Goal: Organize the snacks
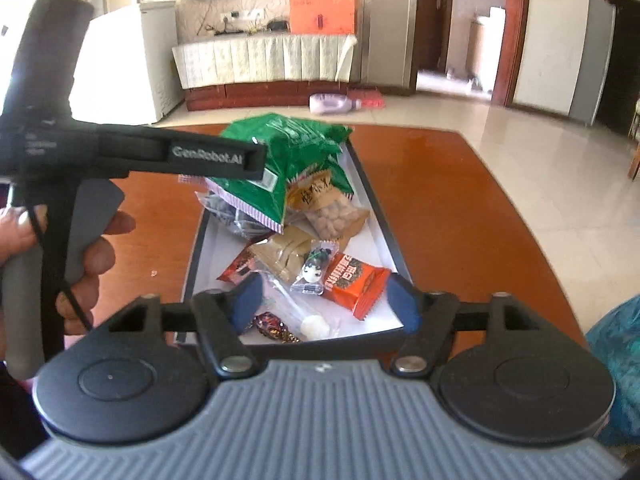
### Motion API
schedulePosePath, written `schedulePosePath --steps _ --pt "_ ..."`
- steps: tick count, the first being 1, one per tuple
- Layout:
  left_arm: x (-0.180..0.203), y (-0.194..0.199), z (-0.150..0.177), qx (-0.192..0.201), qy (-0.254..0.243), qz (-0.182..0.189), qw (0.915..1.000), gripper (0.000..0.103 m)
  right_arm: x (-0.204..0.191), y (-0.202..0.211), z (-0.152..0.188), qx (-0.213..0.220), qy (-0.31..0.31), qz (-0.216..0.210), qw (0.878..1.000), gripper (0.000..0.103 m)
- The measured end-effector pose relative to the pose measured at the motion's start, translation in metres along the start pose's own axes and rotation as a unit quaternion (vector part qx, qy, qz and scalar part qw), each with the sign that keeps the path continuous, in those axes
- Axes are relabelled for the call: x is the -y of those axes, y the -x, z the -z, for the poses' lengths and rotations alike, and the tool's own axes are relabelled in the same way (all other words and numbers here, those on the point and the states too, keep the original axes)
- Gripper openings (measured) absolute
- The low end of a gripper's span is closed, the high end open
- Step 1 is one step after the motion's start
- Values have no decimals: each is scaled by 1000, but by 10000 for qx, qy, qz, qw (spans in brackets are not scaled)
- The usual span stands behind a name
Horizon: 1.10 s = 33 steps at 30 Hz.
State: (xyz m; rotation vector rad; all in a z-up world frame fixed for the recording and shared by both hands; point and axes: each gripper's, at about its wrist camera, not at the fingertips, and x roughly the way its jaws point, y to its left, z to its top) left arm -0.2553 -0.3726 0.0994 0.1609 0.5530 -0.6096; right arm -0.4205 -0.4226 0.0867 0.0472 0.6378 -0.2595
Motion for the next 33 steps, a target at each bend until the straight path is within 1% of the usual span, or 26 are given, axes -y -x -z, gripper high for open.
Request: schedulePosePath --steps 3,5,7,9,11,14,16,17,19,20,23,27,30,33 --pt "-2 13 4 -37 54 -38 10000 103 -9 5 4 -2 228 20 9997 72" --pt "-5 23 5 9 151 37 9999 103 -13 8 5 6 339 61 9994 72" --pt "-9 33 7 95 244 84 9996 103 -15 11 6 1 344 88 9994 72" --pt "-11 40 8 69 367 105 9992 103 -16 17 9 30 328 112 9994 72" --pt "-11 46 7 6 428 22 9991 103 -16 22 11 30 318 112 9994 72" --pt "-13 60 11 15 541 -103 9985 103 -18 31 18 5 282 111 9995 72" --pt "-12 72 12 33 602 -324 9977 103 -18 40 23 -38 137 79 9999 72" --pt "-10 79 14 80 579 -452 9973 103 -17 44 25 -47 35 49 10000 72" --pt "-5 93 16 105 352 -669 9971 103 -15 57 33 -86 -195 -19 9998 72" --pt "-2 102 18 184 264 -680 9972 103 -15 62 35 -118 -247 -30 9996 72" --pt "3 126 23 361 108 -621 9974 103 -15 78 44 -194 -284 -26 9994 72" --pt "8 152 34 453 -19 -487 9978 103 -18 98 53 -210 -267 -70 9994 72" --pt "14 163 41 427 -110 -347 9984 103 -25 111 58 -241 -165 -73 9995 72" --pt "18 175 51 413 -211 -306 9985 103 -35 120 58 -314 -12 -145 9994 72"
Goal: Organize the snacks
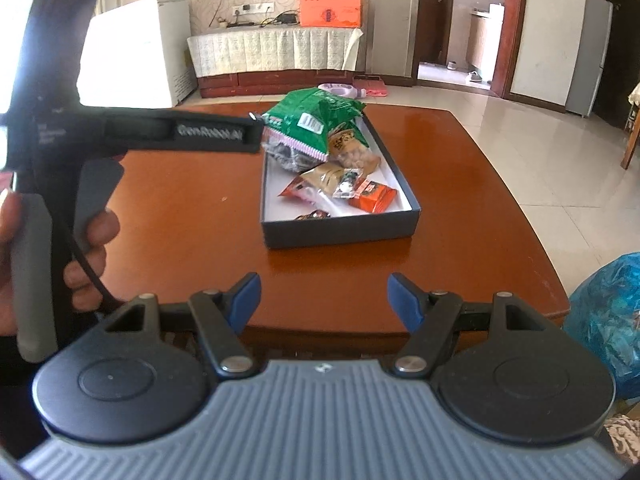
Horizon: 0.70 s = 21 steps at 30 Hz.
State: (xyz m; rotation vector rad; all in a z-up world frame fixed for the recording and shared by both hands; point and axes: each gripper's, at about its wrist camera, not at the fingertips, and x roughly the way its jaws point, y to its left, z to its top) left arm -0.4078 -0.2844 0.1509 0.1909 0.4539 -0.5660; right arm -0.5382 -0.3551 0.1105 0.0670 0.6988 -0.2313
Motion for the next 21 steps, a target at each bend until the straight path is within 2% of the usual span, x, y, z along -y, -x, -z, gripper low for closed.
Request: schedulePosePath --steps 7,15,21 --pt "1 19 11 34 -28 21 10000 103 -10 14 -2 -163 525 -183 9983 72" --pt "-20 30 12 -48 16 -216 9998 103 18 8 -18 -173 440 28 9989 72" --pt "-31 35 21 -348 -21 -236 9991 103 30 -16 -32 -310 468 71 9984 72"
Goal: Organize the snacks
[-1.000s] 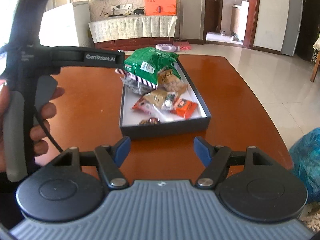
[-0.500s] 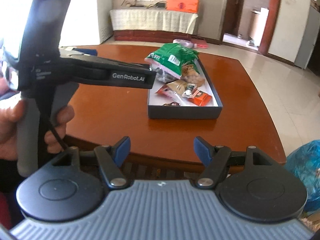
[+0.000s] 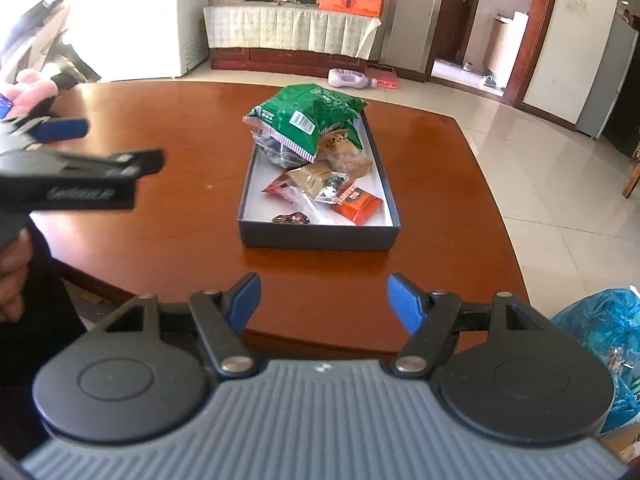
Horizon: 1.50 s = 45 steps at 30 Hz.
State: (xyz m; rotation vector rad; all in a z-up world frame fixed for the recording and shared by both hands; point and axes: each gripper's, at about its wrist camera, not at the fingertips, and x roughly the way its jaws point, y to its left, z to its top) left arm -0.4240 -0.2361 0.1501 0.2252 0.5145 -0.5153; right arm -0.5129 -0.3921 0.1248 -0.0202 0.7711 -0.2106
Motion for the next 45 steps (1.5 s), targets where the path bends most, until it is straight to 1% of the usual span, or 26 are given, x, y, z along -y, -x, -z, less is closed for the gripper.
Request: schedulePosePath --steps 2,5,8,12,18,23,26,35,45 --pt "3 -3 4 -156 -10 66 9999 103 1 -6 -2 -35 -35 -69 10000 72" --pt "13 -10 8 -299 -151 172 9993 103 1 -15 -4 -115 26 -115 9999 72" --pt "23 -18 10 -392 -285 259 9985 103 5 -22 -6 -177 62 -106 9998 72" --pt "35 -32 13 -527 -439 331 9971 103 18 -31 -9 -270 -109 -65 9996 72" --pt "41 -49 17 -644 -541 425 9955 103 32 -49 -7 -410 -282 -24 9988 72" --pt "38 -59 15 -677 -478 380 9958 103 46 -59 -7 -392 -488 57 9980 72" --pt "38 -62 14 -663 -419 311 9964 103 51 -63 -8 -372 -546 185 9976 72" --pt "43 -68 17 -756 -428 392 9954 103 57 -75 -3 -592 -582 173 9964 72" --pt "45 -70 18 -772 -451 416 9951 103 56 -72 -2 -601 -576 148 9964 72"
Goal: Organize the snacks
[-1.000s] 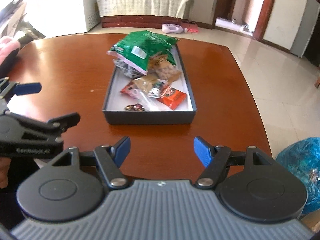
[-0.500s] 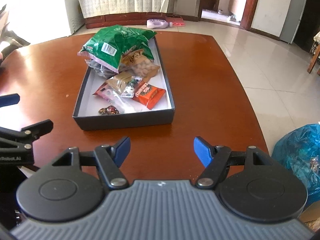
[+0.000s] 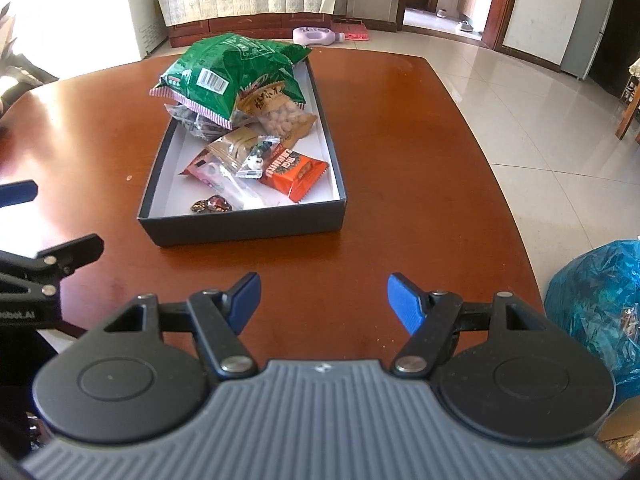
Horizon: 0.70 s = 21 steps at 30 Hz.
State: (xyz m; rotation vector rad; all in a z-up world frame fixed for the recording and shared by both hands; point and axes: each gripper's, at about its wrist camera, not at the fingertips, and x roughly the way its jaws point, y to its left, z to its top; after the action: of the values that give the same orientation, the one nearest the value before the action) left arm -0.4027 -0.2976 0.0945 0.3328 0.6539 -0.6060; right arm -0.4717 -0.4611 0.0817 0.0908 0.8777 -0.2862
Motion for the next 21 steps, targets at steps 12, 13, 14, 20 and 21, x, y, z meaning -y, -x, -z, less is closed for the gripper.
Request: schedulePosePath --steps 12,13,14,20,21 --pt "1 1 0 24 -7 -10 10000 103 -4 1 1 -49 82 -12 10000 72" --pt "1 1 0 26 -6 -7 10000 103 -4 1 1 -53 84 -15 9999 72" --pt "1 1 0 23 -5 -3 10000 103 -5 1 1 -58 87 -13 9999 72" --pt "1 1 0 23 -16 -15 10000 103 -6 2 0 -79 123 -5 9999 72" --pt "1 1 0 17 -21 -19 10000 103 -6 2 0 -81 136 -7 9999 72"
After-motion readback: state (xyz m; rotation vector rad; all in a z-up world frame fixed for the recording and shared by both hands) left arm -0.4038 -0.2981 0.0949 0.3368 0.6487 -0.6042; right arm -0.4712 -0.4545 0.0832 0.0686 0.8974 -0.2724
